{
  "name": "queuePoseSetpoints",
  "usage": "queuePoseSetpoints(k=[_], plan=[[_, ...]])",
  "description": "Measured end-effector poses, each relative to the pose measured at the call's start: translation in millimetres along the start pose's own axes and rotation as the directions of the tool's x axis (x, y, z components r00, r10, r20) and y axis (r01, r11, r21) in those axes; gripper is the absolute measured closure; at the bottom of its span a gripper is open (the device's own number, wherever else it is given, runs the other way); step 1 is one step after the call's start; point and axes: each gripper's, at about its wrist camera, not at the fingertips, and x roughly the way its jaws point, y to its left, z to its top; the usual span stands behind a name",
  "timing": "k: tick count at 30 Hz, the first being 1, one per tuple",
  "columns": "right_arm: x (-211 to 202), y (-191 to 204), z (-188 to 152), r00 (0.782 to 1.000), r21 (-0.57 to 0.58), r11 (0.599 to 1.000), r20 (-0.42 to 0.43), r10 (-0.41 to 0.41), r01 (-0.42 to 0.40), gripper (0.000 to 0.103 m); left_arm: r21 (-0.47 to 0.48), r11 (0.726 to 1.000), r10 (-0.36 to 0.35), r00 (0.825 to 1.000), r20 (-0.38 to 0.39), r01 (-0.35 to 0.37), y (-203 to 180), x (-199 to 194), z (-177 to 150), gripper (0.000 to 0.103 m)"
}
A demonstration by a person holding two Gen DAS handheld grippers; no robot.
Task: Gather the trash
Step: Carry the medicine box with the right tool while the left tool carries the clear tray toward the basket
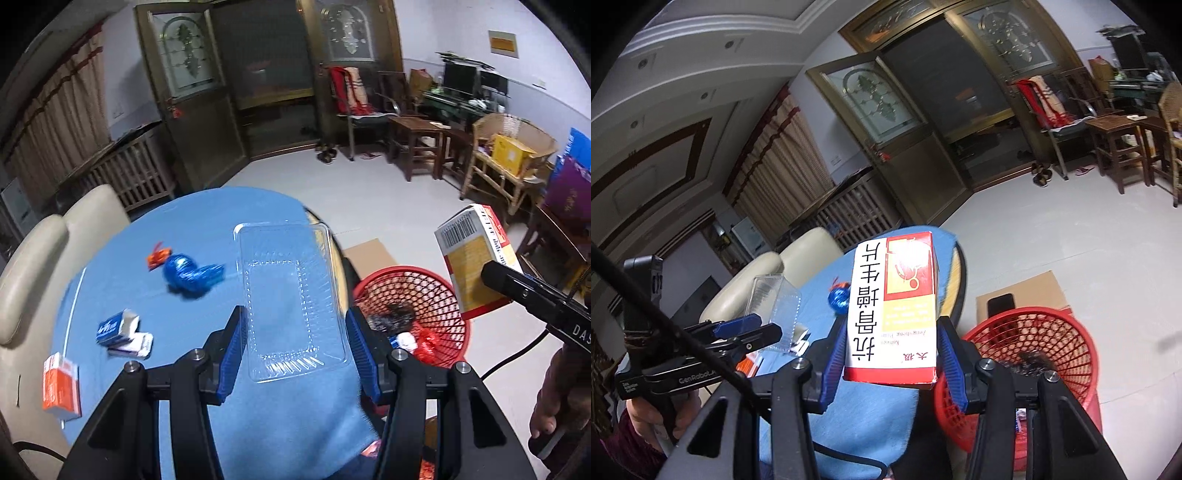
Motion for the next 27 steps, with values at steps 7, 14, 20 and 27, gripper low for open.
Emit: queuePoseSetpoints(k=[7,14,20,27], plan=[[-15,-24,9,0.999,0.05,0.998,0.04,-0.034,0.032,0.053,0.049,0.996,-0.077,0.997,-0.009,0.077,-32,12,12,0.047],[-26,-43,15,0.996,0.093,0.994,0.062,-0.07,0.064,0.053,0.051,0.99,-0.128,0.991,-0.05,0.13,-47,32,17,0.047],[-28,-56,15,0.994,0.126,0.988,0.061,-0.095,0.087,0.052,0.051,0.988,-0.143,0.987,-0.073,0.147,-53,43,17,0.047],[-25,-62,14,0.993,0.143,0.985,0.048,-0.107,0.099,0.052,0.061,0.982,-0.174,0.981,-0.08,0.179,-61,48,15,0.047]])
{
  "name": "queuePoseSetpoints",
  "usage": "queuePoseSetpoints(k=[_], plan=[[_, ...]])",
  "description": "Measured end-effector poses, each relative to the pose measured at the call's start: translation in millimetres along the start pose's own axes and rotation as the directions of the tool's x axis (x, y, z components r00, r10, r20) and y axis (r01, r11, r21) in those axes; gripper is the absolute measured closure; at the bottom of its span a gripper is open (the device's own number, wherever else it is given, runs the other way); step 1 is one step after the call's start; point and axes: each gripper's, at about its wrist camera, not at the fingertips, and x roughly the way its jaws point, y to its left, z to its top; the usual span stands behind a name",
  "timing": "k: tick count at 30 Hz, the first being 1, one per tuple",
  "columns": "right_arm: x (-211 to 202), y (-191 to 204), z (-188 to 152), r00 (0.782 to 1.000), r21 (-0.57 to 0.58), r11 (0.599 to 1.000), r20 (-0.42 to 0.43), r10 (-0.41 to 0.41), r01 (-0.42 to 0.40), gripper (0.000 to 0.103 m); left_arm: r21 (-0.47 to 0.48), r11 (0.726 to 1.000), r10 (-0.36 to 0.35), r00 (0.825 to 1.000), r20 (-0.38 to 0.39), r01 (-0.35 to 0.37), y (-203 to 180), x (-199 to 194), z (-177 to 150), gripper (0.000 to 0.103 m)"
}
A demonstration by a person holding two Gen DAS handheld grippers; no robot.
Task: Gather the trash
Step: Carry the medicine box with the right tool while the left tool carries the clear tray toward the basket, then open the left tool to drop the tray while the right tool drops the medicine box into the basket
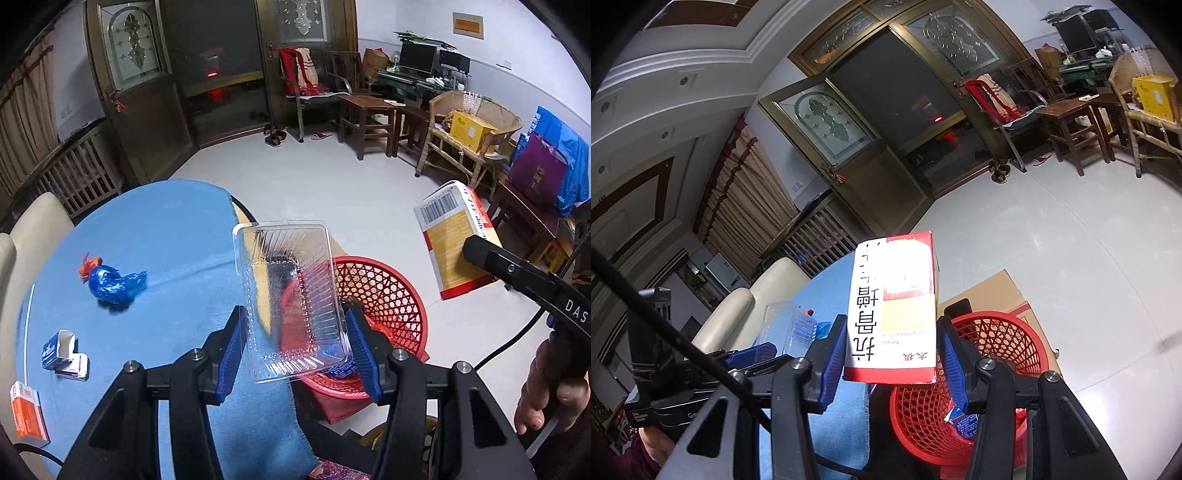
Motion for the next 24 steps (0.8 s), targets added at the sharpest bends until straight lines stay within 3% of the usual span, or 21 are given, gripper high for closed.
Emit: queuePoseSetpoints(k=[19,22,24], plan=[[25,-16,-12,0.996,0.038,0.998,-0.077,-0.04,0.043,0.05,0.035,0.997,-0.074,0.997,-0.023,0.075,-11,27,2,0.044],[31,-19,-16,0.994,0.05,0.997,-0.1,-0.049,0.054,0.047,0.035,0.997,-0.066,0.997,-0.026,0.067,-8,30,1,0.04],[34,-23,-18,0.992,0.072,0.996,-0.119,-0.043,0.051,0.038,0.031,0.998,-0.059,0.998,-0.022,0.06,-6,31,-1,0.039]])
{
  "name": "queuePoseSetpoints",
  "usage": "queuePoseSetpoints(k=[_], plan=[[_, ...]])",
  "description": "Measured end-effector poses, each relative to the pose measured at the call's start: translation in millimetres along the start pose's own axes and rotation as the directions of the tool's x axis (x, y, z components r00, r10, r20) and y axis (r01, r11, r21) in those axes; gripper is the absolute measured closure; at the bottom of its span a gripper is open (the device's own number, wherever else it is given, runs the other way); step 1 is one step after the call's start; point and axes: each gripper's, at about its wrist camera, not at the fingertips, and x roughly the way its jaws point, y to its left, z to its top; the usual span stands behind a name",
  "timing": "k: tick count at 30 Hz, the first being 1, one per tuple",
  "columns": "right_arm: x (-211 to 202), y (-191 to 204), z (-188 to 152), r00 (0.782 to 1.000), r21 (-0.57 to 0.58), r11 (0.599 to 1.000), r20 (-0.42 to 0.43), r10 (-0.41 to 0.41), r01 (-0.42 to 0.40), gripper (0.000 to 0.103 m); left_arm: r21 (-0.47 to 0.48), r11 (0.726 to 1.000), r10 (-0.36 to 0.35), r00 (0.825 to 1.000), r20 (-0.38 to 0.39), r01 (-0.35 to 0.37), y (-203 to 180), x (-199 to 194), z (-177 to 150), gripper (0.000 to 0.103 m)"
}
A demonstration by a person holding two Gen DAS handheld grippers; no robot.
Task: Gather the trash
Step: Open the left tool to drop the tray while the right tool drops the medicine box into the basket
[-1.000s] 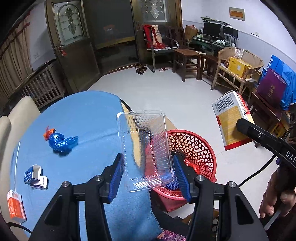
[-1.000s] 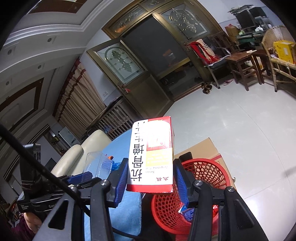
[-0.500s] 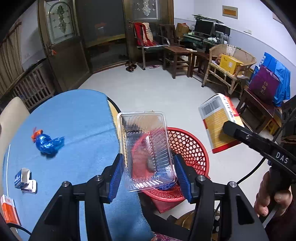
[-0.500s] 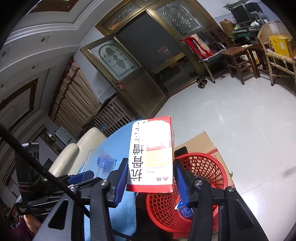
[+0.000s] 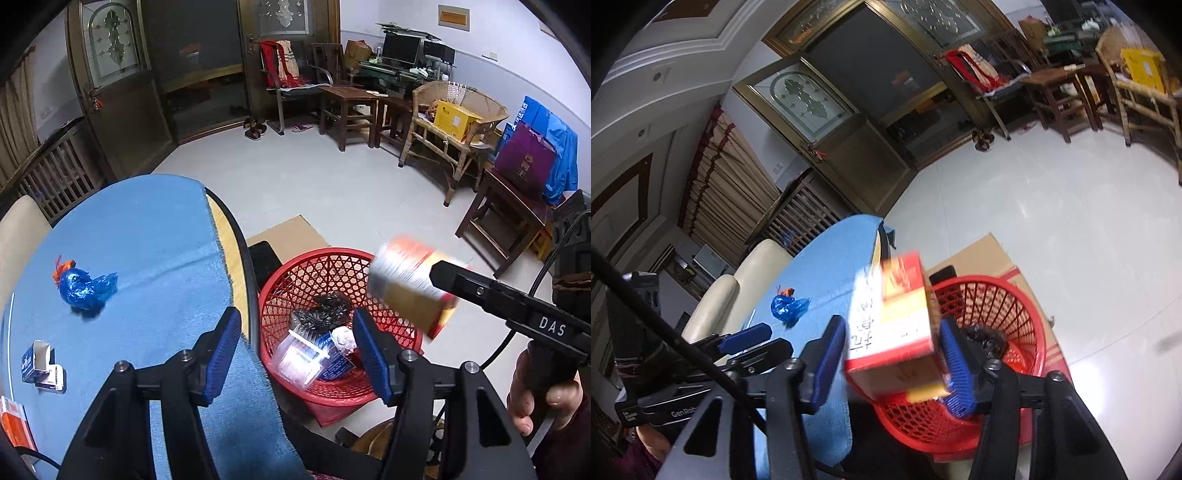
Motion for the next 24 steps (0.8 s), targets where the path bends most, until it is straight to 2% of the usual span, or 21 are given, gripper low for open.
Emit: queuePoseSetpoints(k=[12,15,20,24], plan=[[0,7,3,1.0,-0.019,1.0,0.007,-0.006,0.006,0.038,-0.083,0.996,0.039,0.999,0.018,-0.038,38,-15,-21,0.039],[0,15,2,1.0,-0.041,0.999,0.006,-0.003,0.003,0.038,-0.111,0.991,0.075,0.997,0.028,-0.072,52,-22,-29,0.039],[4,31,0,1.0,-0.075,0.997,-0.004,0.008,-0.008,0.038,-0.189,0.977,0.11,0.994,0.021,-0.104,83,-35,-51,0.037],[12,43,-5,1.0,-0.098,0.995,-0.024,0.012,-0.014,0.038,-0.271,0.955,0.13,0.992,0.007,-0.123,113,-41,-77,0.037]])
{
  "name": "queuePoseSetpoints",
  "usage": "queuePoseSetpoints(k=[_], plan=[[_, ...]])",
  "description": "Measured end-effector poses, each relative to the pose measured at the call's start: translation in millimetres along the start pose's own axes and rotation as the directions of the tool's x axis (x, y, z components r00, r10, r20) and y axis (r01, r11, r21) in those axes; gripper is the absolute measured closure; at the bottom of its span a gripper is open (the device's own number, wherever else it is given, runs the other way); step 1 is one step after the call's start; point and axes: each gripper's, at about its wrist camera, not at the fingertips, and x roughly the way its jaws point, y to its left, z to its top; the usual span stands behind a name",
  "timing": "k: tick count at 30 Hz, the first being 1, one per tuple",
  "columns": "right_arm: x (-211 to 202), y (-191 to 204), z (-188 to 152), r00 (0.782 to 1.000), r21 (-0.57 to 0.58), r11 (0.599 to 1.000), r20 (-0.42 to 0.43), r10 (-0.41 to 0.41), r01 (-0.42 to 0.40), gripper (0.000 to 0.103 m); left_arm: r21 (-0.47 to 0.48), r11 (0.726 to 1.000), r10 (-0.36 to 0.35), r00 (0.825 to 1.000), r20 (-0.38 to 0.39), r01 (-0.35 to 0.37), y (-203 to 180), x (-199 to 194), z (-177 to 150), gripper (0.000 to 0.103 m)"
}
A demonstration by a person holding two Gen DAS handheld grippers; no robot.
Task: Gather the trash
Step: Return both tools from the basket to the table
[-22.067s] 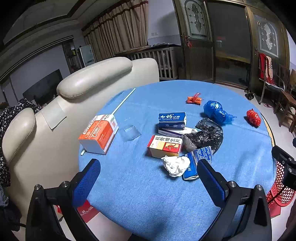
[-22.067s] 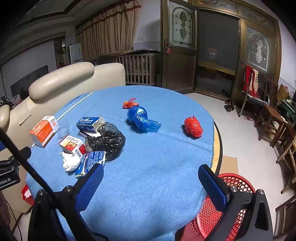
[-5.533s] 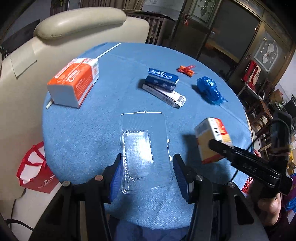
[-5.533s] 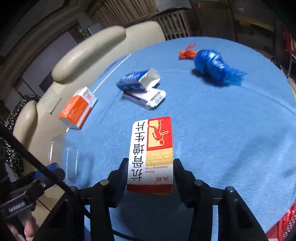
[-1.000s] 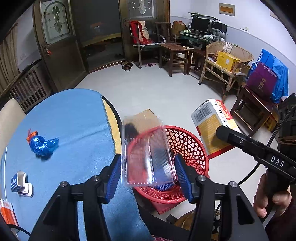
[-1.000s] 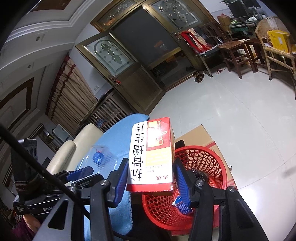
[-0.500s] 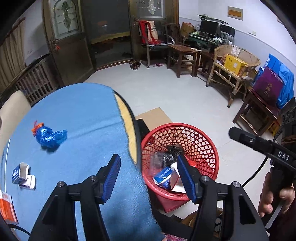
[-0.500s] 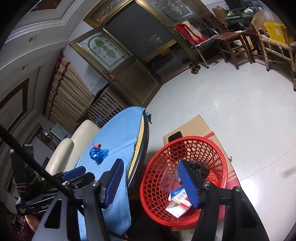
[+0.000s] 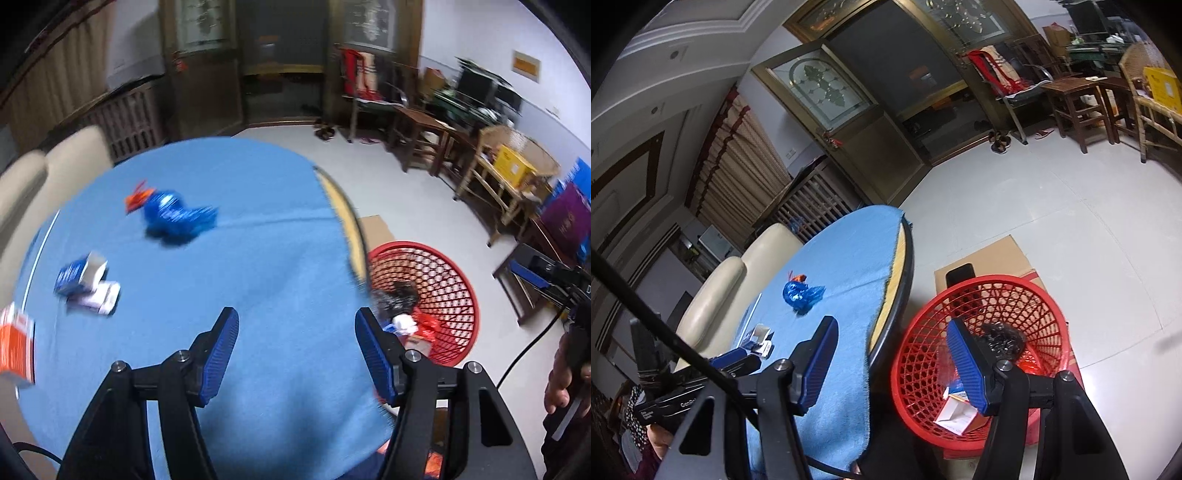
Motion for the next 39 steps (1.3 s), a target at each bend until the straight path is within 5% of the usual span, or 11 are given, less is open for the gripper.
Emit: queuePoseSetpoints(k=[6,15,25,39], plan=[[17,21,-6,0.999,-0.042,0.999,-0.048,0.006,-0.008,0.038,-0.154,0.987,0.046,0.999,-0.023,-0.049,64,0,-27,0.037],[55,65,-16,0.992,-0.119,0.992,-0.126,0.024,-0.04,0.038,-0.377,0.91,0.161,0.985,-0.054,-0.17,165,-13,-74,0.037],[128,142,-18,0.971,-0.256,0.957,-0.229,0.074,-0.133,0.038,-0.454,0.844,0.286,0.956,-0.073,-0.287,251,-23,-69,0.036],[247,213,-9,0.935,-0.353,0.919,-0.351,0.042,-0.174,0.038,-0.42,0.88,0.213,0.975,-0.07,-0.222,289,35,4,0.025]])
